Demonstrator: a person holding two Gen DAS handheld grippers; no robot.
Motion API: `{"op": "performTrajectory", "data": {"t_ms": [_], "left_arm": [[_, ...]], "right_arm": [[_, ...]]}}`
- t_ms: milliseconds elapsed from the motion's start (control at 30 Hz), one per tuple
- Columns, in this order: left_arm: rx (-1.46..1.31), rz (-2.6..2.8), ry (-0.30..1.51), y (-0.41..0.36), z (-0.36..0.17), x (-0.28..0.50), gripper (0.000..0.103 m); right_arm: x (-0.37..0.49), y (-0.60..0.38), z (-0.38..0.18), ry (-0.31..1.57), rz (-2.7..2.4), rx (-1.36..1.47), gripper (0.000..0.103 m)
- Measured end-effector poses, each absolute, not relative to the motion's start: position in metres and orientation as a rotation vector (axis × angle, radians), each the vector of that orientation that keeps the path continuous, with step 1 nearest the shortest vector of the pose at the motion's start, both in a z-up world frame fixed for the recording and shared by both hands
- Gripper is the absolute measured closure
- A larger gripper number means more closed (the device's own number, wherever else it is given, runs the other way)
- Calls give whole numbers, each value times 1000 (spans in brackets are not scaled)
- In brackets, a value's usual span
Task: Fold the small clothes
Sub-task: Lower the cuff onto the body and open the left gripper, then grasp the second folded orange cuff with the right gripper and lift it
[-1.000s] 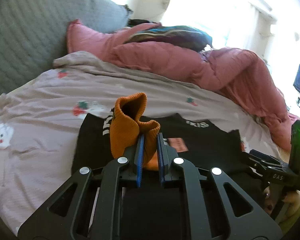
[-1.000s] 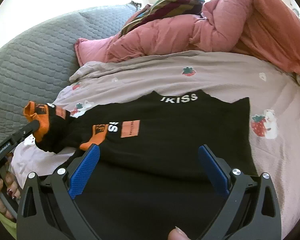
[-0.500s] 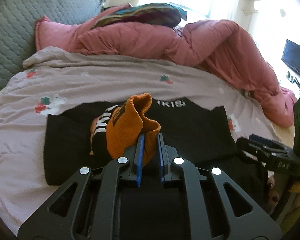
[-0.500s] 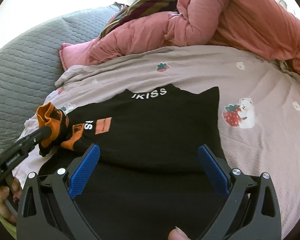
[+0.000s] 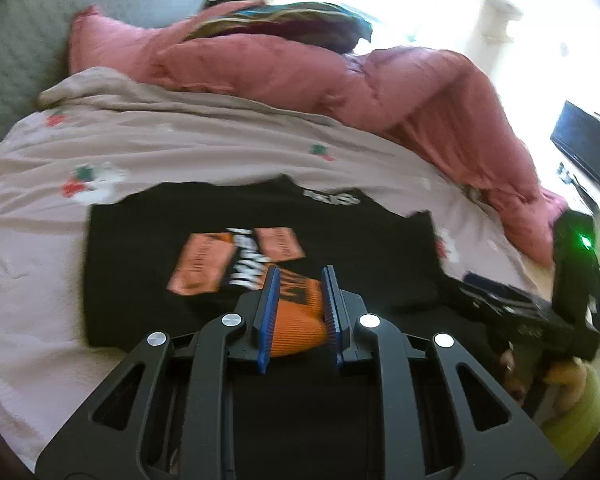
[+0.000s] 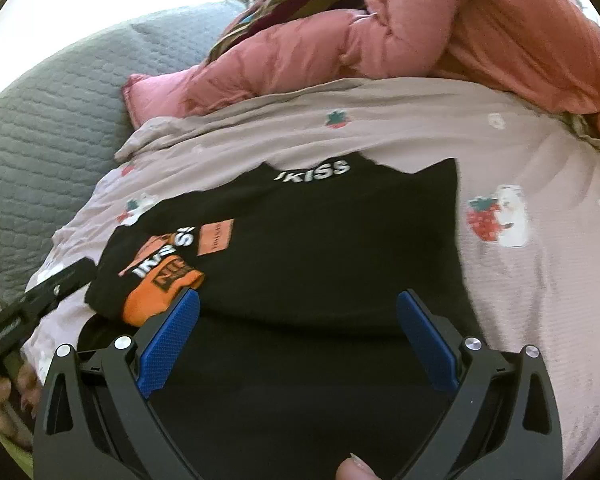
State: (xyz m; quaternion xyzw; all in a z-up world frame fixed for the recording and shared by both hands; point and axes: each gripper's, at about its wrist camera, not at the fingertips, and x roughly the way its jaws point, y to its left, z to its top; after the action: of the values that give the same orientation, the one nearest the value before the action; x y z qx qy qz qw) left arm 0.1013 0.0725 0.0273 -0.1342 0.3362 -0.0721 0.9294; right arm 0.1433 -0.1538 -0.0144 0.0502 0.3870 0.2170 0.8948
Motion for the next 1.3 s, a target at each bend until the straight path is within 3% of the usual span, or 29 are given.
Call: {"op": "performTrajectory", "data": {"t_ms": [267, 733, 867, 933, 1067, 1200, 1300], "left_arm": [[-181, 88, 685, 115, 21, 102, 89], [-261, 133, 684, 155, 11, 102, 58], [-285, 139, 677, 161, 9, 101, 55], [-283, 150, 668, 162, 9, 101, 51], [-291, 161, 660, 165, 8, 100, 51], [-309, 172, 656, 171, 7, 98, 46], [-320, 174, 651, 173, 7, 97, 44]], "right_arm": [[134, -101, -20, 854, 574, 60, 5], [155, -35, -39, 940, 616, -18, 5], [166, -35, -46, 978, 614, 22, 6], [170, -34, -48, 988, 615, 36, 19], [178, -32, -53, 1016, 616, 78, 29], [182, -27, -55, 1024, 632, 103, 50], [183, -25, -56, 1023, 630, 114, 58]]}}
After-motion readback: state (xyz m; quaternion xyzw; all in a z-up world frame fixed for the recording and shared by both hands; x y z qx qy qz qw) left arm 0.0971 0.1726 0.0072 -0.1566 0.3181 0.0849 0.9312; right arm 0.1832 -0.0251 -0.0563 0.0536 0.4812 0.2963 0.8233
